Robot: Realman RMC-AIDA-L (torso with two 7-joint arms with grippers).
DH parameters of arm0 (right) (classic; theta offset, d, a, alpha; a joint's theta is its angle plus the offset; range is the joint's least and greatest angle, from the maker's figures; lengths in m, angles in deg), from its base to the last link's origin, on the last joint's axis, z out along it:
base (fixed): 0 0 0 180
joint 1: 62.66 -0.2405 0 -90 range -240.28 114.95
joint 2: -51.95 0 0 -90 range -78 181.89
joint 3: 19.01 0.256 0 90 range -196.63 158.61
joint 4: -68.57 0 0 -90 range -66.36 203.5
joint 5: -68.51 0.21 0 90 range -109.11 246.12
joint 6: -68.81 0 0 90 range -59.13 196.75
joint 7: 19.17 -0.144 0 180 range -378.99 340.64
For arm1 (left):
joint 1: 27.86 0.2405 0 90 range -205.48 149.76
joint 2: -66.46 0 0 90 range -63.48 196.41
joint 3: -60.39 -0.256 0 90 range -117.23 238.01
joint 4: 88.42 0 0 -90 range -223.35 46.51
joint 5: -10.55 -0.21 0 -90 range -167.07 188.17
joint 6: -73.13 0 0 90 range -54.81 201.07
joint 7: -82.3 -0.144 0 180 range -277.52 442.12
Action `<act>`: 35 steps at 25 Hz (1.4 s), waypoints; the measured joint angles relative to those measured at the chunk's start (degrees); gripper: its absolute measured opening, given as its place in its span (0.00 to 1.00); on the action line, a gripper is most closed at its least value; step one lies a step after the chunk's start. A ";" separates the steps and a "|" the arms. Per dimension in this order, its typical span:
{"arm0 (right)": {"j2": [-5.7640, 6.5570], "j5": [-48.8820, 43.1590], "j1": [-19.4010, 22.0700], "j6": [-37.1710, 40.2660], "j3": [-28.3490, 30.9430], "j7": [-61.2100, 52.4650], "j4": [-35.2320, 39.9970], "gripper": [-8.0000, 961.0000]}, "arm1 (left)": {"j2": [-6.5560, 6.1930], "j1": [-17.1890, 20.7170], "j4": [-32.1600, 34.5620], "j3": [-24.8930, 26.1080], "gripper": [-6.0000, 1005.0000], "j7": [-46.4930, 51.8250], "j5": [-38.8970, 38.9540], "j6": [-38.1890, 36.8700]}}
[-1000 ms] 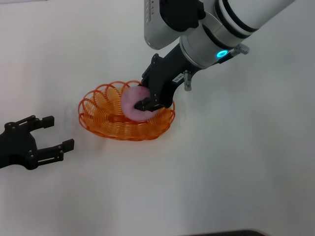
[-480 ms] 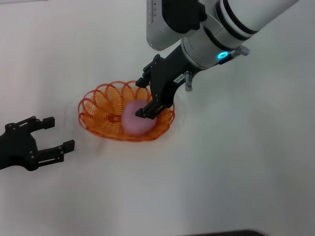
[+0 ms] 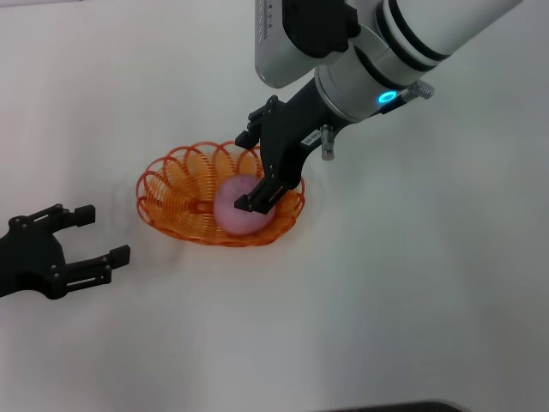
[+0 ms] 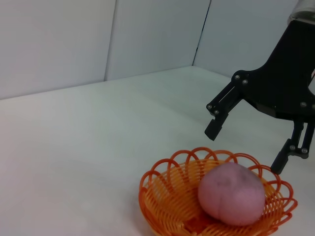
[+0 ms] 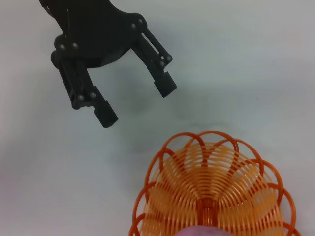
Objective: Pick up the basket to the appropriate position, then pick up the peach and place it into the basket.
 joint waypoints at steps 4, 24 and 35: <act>0.02 0.29 0.50 0.03 0.17 0.01 0.68 0.98 | 0.00 -0.08 0.00 0.00 0.85 0.00 0.00 0.05; 0.62 1.03 14.76 7.50 17.74 4.64 9.85 0.98 | -0.09 -0.36 -0.52 0.09 0.85 0.00 0.08 0.37; 0.47 10.03 20.75 6.74 22.37 13.83 8.51 0.98 | -0.24 -0.70 -0.72 1.30 0.85 0.30 0.10 0.34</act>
